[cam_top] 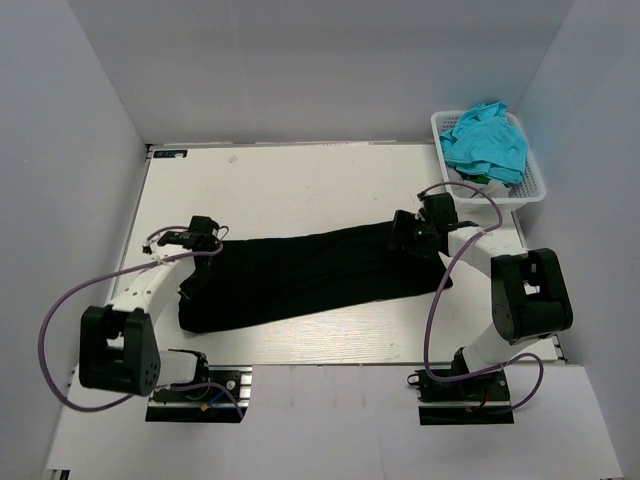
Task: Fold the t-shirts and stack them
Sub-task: Fold the other side of the tshirt into a rectangle
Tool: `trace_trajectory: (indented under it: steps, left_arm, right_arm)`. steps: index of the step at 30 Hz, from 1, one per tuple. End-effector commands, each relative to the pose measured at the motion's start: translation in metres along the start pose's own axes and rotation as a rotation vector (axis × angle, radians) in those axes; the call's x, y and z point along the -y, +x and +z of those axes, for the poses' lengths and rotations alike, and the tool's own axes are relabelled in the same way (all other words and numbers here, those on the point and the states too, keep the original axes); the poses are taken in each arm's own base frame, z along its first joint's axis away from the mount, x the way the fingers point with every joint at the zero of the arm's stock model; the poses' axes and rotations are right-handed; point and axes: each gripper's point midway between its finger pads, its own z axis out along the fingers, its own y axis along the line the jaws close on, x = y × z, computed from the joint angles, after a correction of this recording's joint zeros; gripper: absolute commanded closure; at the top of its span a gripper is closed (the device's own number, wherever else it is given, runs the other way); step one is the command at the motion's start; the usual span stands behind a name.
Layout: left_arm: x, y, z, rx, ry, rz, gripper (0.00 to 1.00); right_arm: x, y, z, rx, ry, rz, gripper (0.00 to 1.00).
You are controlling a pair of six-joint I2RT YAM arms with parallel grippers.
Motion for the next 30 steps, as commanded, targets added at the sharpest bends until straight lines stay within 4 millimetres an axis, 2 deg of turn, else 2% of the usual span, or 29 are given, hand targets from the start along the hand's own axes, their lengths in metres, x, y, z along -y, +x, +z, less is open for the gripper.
trace_trajectory:
  steps: [1, 4, 5, 6, 7, 8, 9, 13, 15, 16, 17, 18, 19, 20, 21, 22, 23, 25, 26, 27, 28, 29, 30]
  left_arm:
    - [-0.006, -0.018, 0.008, 0.063, -0.118, -0.115, 0.59]
    - [-0.009, -0.026, 0.012, 0.035, -0.192, -0.149, 0.51]
    - [-0.004, -0.03, 0.008, 0.02, -0.176, -0.168, 0.49]
    - [0.0, -0.03, 0.008, 0.009, -0.17, -0.17, 0.43]
    - [0.004, -0.029, 0.006, -0.024, -0.149, -0.178, 0.31]
    - [0.011, -0.035, -0.002, -0.027, -0.117, -0.198, 0.04]
    - [0.014, -0.039, -0.009, -0.026, -0.083, -0.201, 0.0]
    - [0.023, -0.055, -0.039, -0.028, 0.041, -0.191, 0.0]
    - [0.038, -0.061, -0.051, -0.02, 0.147, -0.148, 0.0]
    - [0.05, -0.059, -0.058, -0.04, 0.235, -0.065, 0.0]
    - [0.07, -0.061, -0.064, -0.025, 0.333, -0.046, 0.0]
    - [0.086, -0.049, -0.07, -0.086, 0.435, 0.002, 0.0]
    - [0.095, -0.04, -0.069, -0.108, 0.496, 0.062, 0.0]
    - [0.114, -0.04, -0.069, -0.112, 0.568, 0.065, 0.0]
    - [0.125, -0.027, -0.071, -0.175, 0.629, 0.091, 0.0]
    - [0.13, -0.016, -0.066, -0.217, 0.642, 0.103, 0.0]
    - [0.141, -0.014, -0.066, -0.232, 0.683, 0.119, 0.0]
    - [0.143, 0.002, -0.041, -0.277, 0.632, 0.146, 0.0]
    - [0.14, 0.008, -0.032, -0.293, 0.598, 0.144, 0.0]
    - [0.135, 0.006, -0.02, -0.295, 0.552, 0.13, 0.0]
    - [0.126, 0.014, -0.008, -0.313, 0.485, 0.131, 0.0]
    - [0.115, 0.009, 0.005, -0.273, 0.398, 0.111, 0.0]
    - [0.106, 0.009, 0.011, -0.274, 0.343, 0.102, 0.0]
  right_arm:
    - [0.0, -0.004, -0.002, 0.014, 0.002, -0.009, 0.1]
    - [-0.001, -0.009, -0.007, 0.027, 0.008, -0.022, 0.1]
    - [-0.004, -0.014, -0.011, 0.043, 0.002, -0.03, 0.1]
    - [-0.006, -0.017, -0.014, 0.05, -0.002, -0.039, 0.1]
    - [-0.008, -0.018, -0.016, 0.052, -0.005, -0.048, 0.1]
    - [-0.013, -0.025, -0.024, 0.083, -0.021, -0.059, 0.1]
    - [-0.015, -0.028, -0.026, 0.095, -0.031, -0.067, 0.1]
    - [-0.029, -0.033, -0.041, 0.134, -0.075, -0.099, 0.1]
    - [-0.036, -0.031, -0.043, 0.128, -0.103, -0.112, 0.1]
    - [-0.038, -0.03, -0.044, 0.128, -0.113, -0.118, 0.1]
    - [-0.047, -0.03, -0.046, 0.128, -0.147, -0.139, 0.1]
    - [-0.05, -0.03, -0.045, 0.128, -0.158, -0.145, 0.1]
    - [-0.054, -0.028, -0.043, 0.117, -0.171, -0.159, 0.1]
    - [-0.064, -0.03, -0.044, 0.119, -0.199, -0.179, 0.1]
    - [-0.067, -0.027, -0.041, 0.104, -0.209, -0.184, 0.1]
    - [-0.074, -0.026, -0.04, 0.094, -0.233, -0.2, 0.1]
    - [-0.093, -0.024, -0.042, 0.087, -0.287, -0.244, 0.1]
    - [-0.118, -0.015, -0.04, 0.058, -0.37, -0.323, 0.1]
    - [-0.142, -0.006, -0.045, 0.05, -0.44, -0.417, 0.1]
    - [-0.161, 0.009, -0.045, 0.024, -0.488, -0.481, 0.1]
    - [-0.175, 0.012, -0.044, 0.016, -0.516, -0.521, 0.1]
    - [-0.194, 0.026, -0.046, -0.004, -0.557, -0.574, 0.1]
    - [-0.219, 0.031, -0.051, -0.001, -0.606, -0.673, 0.1]
